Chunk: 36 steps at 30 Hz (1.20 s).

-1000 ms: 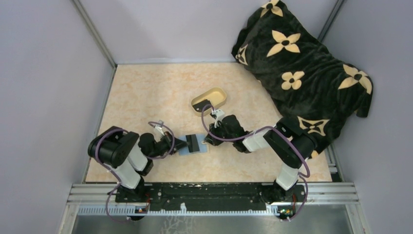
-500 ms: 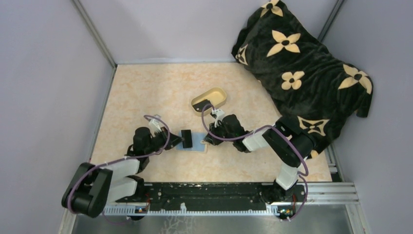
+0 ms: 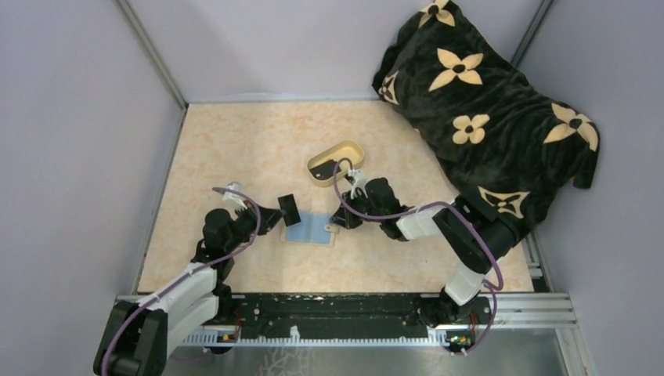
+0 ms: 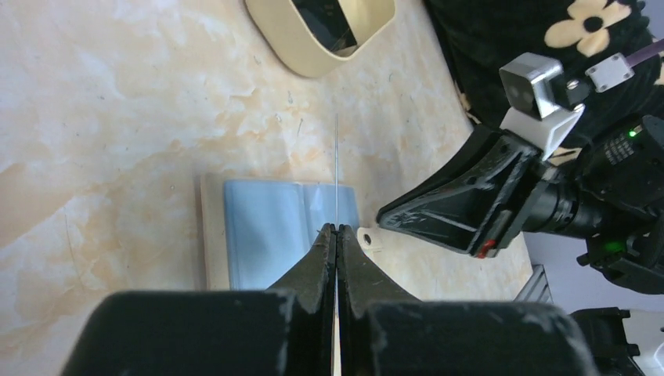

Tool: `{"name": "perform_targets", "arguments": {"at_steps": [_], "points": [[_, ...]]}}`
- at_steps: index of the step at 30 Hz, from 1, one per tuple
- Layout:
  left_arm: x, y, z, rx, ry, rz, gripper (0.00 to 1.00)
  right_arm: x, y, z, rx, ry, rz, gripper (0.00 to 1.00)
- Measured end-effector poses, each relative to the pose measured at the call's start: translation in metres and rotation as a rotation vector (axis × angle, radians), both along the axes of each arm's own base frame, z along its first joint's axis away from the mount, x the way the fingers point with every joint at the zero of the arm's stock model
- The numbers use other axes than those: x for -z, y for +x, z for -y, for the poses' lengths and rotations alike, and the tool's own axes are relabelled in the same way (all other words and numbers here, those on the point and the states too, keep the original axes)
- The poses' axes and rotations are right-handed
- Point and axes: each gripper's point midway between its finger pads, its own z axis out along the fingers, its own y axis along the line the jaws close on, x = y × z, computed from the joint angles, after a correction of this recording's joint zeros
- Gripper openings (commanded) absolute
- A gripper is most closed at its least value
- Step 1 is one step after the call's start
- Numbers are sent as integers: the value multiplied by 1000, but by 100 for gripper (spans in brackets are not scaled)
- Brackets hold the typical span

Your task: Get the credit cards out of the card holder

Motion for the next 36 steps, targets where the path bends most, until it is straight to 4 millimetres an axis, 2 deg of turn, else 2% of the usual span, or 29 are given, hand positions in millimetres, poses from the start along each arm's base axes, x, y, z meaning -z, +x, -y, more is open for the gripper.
{"name": "perform_targets", "arguments": {"at_steps": [2, 4, 8, 11, 13, 17, 20, 27, 31, 36], "points": [[-6, 3, -1, -13, -11, 22, 0, -19, 3, -1, -4, 79, -18, 14], [-11, 5, 0, -8, -19, 40, 0, -56, 13, -3, -19, 228, -17, 23], [-23, 6, 11, 51, -67, 71, 0, -92, 22, -3, -50, 351, -7, 31], [-34, 2, 26, 143, -117, 90, 0, -117, 21, -12, -105, 411, 6, 47], [-42, 0, 33, 193, -150, 110, 0, -133, 21, -17, -139, 449, 19, 50], [-55, -4, 43, 271, -199, 156, 0, -156, 20, -23, -193, 500, 50, 51], [-64, -8, 49, 324, -236, 194, 0, -164, 17, -24, -216, 524, 55, 50], [-85, -18, 58, 424, -316, 261, 0, -164, 12, -25, -238, 529, 42, 48], [-78, -19, 60, 440, -336, 212, 0, -163, 10, -25, -247, 527, 35, 40], [-66, -19, 62, 444, -348, 145, 0, -163, 7, -25, -264, 528, 27, 36]]}}
